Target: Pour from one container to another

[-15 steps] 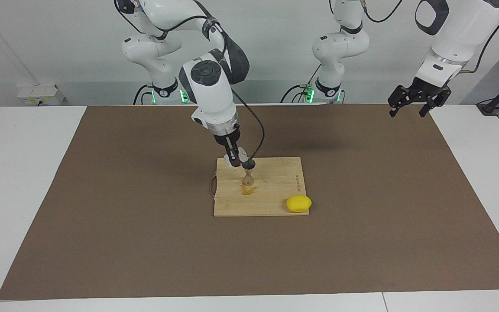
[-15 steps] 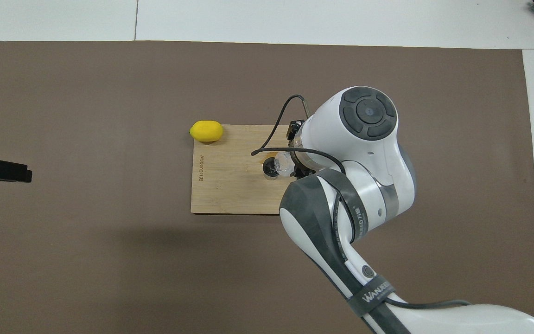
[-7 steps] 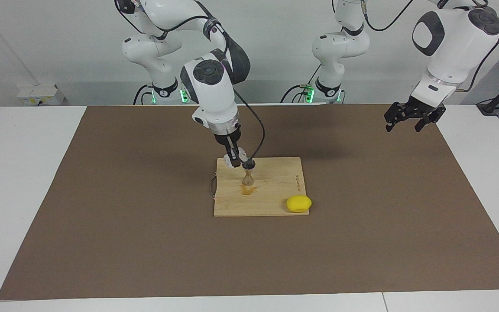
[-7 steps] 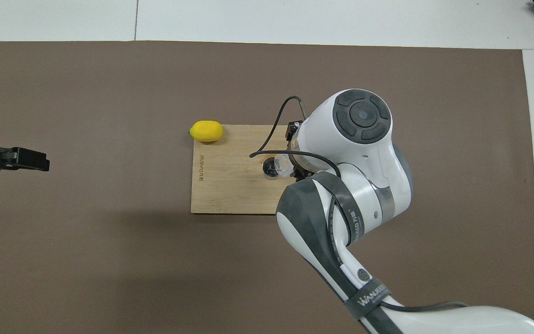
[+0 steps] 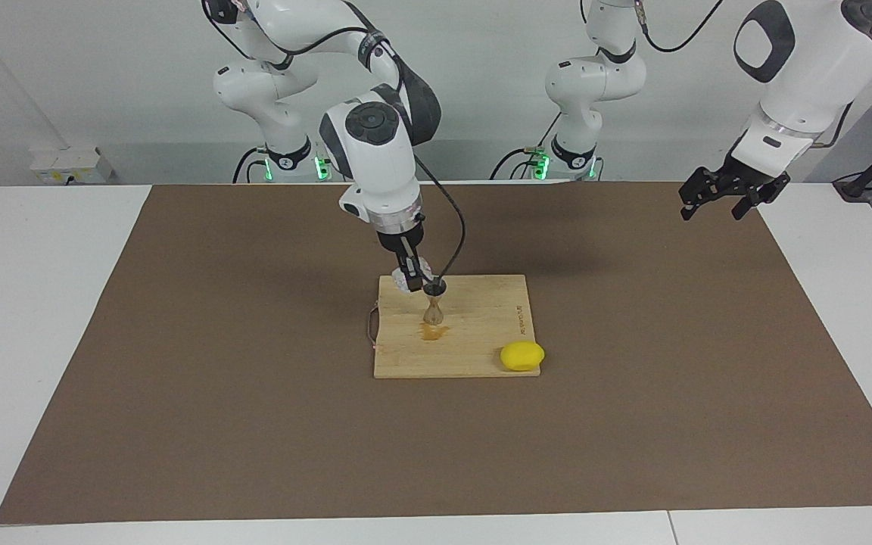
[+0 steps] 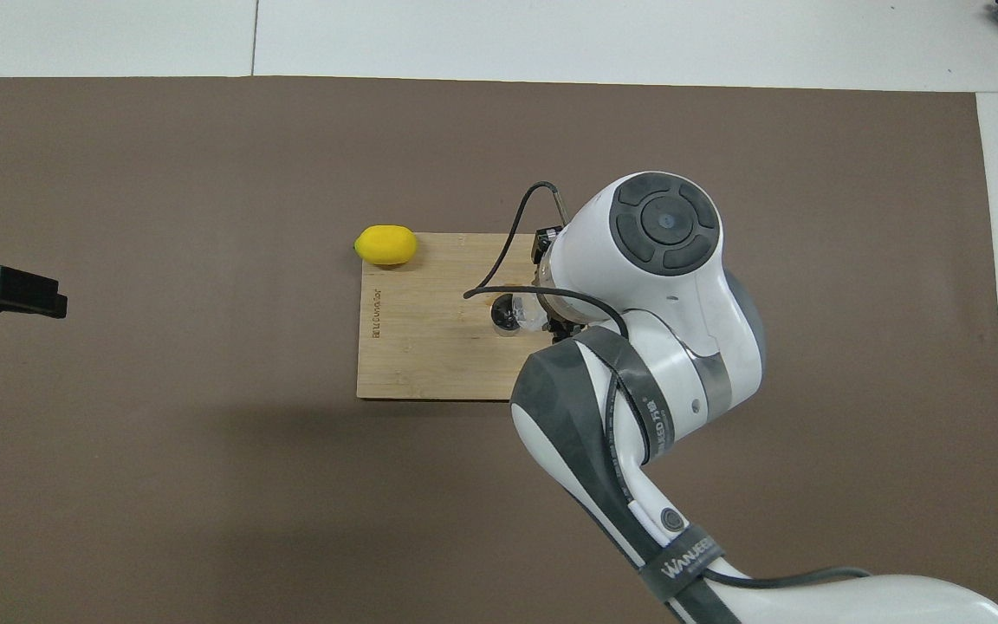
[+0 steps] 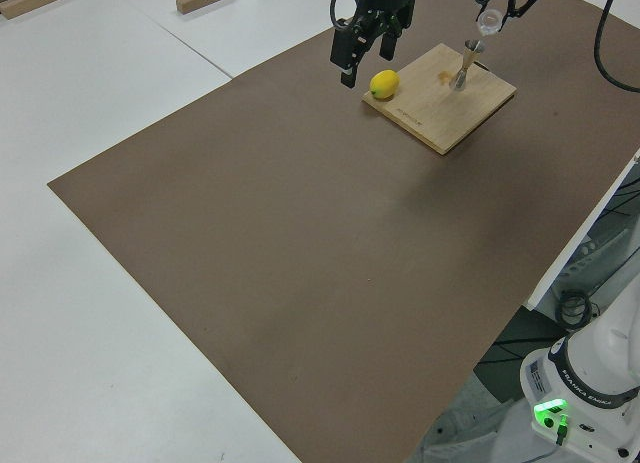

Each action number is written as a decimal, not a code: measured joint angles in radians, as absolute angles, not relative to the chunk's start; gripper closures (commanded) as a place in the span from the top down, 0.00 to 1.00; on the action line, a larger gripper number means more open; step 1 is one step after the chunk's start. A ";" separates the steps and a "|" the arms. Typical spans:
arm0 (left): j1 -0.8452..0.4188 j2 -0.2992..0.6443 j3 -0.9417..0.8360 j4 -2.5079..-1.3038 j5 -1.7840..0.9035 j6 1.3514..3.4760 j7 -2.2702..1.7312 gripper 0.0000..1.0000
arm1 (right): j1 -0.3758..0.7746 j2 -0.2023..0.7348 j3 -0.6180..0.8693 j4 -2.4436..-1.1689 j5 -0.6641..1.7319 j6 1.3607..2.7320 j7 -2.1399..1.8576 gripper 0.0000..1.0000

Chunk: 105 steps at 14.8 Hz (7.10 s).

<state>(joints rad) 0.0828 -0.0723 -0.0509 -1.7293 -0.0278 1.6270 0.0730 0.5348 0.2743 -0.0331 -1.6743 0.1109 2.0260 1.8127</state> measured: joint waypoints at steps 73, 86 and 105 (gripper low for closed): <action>0.092 -0.078 -0.059 -1.667 0.011 1.608 0.037 1.00 | -0.187 0.448 -0.025 -2.050 1.434 1.850 0.566 0.00; 0.011 -0.078 -0.063 -1.667 0.011 1.608 0.035 1.00 | -0.186 0.448 -0.027 -2.074 1.380 1.922 0.558 0.65; -0.020 -0.078 -0.049 -1.667 0.011 1.616 0.035 1.00 | -0.095 0.104 -0.026 -2.042 0.710 2.049 0.629 1.00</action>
